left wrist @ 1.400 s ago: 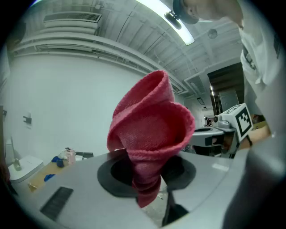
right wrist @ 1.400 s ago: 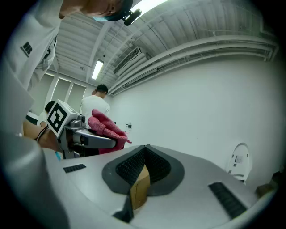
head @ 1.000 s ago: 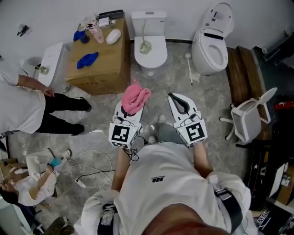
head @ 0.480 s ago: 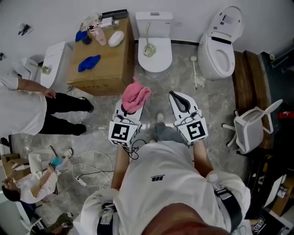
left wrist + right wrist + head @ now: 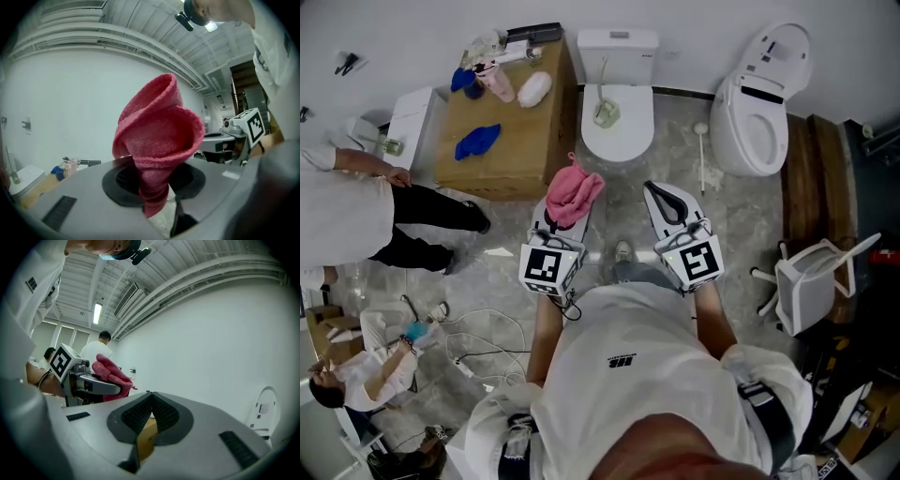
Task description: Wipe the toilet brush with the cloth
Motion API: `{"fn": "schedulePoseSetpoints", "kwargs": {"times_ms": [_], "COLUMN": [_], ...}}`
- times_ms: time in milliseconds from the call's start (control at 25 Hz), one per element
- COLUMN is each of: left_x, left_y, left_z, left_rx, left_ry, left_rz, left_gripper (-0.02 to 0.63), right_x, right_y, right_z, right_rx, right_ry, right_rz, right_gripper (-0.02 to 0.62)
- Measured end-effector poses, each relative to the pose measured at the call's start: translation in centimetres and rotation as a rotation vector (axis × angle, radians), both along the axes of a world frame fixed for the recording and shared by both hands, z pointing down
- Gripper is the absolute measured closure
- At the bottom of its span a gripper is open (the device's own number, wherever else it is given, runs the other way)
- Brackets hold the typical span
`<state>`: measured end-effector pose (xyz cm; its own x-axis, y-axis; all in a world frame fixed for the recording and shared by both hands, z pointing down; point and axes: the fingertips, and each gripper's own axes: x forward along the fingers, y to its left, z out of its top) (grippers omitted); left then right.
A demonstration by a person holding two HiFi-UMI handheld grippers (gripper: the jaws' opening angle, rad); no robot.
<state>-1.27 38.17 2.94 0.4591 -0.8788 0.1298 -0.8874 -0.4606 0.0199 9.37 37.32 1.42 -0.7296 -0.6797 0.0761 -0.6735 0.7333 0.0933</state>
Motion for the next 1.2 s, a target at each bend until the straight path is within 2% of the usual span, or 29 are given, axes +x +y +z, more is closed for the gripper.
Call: {"fn": "schedulePoseSetpoints", "kwargs": {"times_ms": [200,600,880,1200], "left_x": [0.6,-0.2,-0.9,-2.3], "left_y": [-3.0,-7.3,-11.1,-18.3], "left_z": [0.2,1.7,3.0,4.5], "left_rx": [-0.002,-0.036,-0.047,-0.064], "left_ry": [-0.010,-0.009,-0.002,0.002], "left_rz": [-0.030,-0.053,-0.039,-0.006], "left_gripper": [0.471,0.471,0.471,0.471], "right_x": [0.6,-0.8,-1.3,-2.4], "right_y": [-3.5,-7.9,-11.6,-18.4], "right_z": [0.2,1.8,3.1,4.5], "right_rx": [-0.003,-0.032,-0.049,-0.069], "right_ry": [-0.003,0.002,0.013,0.032], "right_rz": [-0.030,-0.065,-0.040,-0.003], "right_gripper": [0.600,0.600,0.600,0.600]}}
